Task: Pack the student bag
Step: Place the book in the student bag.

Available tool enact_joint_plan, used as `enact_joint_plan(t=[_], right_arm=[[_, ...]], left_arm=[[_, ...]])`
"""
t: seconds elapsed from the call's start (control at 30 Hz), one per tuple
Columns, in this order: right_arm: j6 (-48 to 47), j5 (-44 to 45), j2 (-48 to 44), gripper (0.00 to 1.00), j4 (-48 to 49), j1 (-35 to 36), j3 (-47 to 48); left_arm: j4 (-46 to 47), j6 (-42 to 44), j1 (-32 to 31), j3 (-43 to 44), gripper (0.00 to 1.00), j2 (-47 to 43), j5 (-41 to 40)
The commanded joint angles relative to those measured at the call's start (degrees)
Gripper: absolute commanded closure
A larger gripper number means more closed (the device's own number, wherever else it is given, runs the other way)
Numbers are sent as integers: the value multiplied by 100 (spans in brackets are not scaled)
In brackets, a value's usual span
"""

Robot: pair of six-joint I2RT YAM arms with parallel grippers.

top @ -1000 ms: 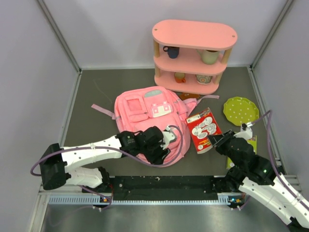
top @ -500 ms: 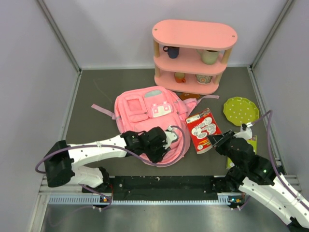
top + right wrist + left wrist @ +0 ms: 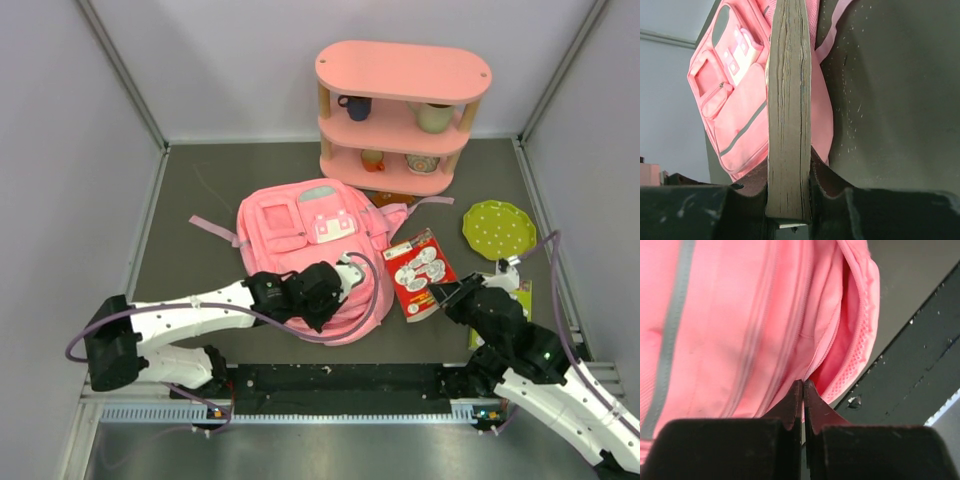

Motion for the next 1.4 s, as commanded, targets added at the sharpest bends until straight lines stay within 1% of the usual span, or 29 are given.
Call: enact_joint_plan(t=[0.0, 0.03, 0.1, 0.17, 0.23, 0.27, 0.33, 0.37, 0.47, 0.57, 0.77, 0.87, 0.9, 0.97, 1.0, 1.1, 1.13, 1.2, 1.27, 1.33, 1.37], right_arm=[[55, -106, -196, 100, 322, 51, 86], [47, -211, -240, 100, 278, 51, 94], [3, -378, -319, 100, 243, 51, 103], [-24, -677, -494, 100, 190, 51, 112], [-59, -984, -670, 100, 181, 51, 130], [-68, -1073, -888, 100, 155, 51, 156], [-50, -1213, -1135, 100, 155, 51, 191], [-41, -1240, -1485, 100, 129, 51, 226], [-32, -1319, -1874, 100, 50, 51, 358], [-251, -1609, -1709, 100, -65, 51, 761], [-437, -2364, -1603, 100, -48, 51, 1052], [-498, -2953, -1454, 100, 5, 51, 1044], [-524, -3302, -1331, 100, 84, 51, 1026], [-534, -3621, -1041, 100, 207, 43, 886], [-507, -3631, -901, 100, 268, 51, 859], [-341, -3631, -759, 100, 750, 51, 517], [-201, -3631, -559, 100, 1144, 51, 438], [-42, -3710, -251, 100, 1576, 60, 166], [300, -3736, 224, 100, 2436, 51, -184], [686, -3693, 540, 100, 3026, 51, -414], [793, -3658, 820, 100, 3794, 51, -650]], left_arm=[[246, -382, 2, 300, 100, -611, -1090], [219, -470, 11, 326, 100, -691, -1440], [245, -620, 11, 388, 100, -946, -1749], [272, -769, 11, 423, 100, -1165, -2311], [272, -981, 28, 511, 100, -1280, -2620], [254, -1077, 28, 633, 100, -1368, -2899], [184, -1139, 37, 774, 100, -1412, -3095], [132, -1209, 46, 958, 100, -1386, -3261], [26, -1297, 46, 1283, 100, -1299, -3516], [-1, -1455, 46, 1538, 100, -1237, -3780], [-97, -1763, 55, 2066, 100, -1079, -4238], [-167, -1921, 63, 2277, 100, -982, -4370], [-176, -1939, 63, 2321, 100, -947, -4379], [-159, -2001, 55, 2392, 100, -920, -4388], [-133, -1983, 55, 2410, 100, -929, -4362], [-63, -1922, 63, 2392, 100, -999, -4247], [-36, -1922, 55, 2331, 100, -1052, -4230], [60, -1930, 55, 2269, 100, -1148, -4177], [166, -1930, 55, 2155, 100, -1271, -4055], [272, -1956, 55, 2094, 100, -1351, -3992], [272, -1965, 46, 2093, 100, -1368, -3949]])
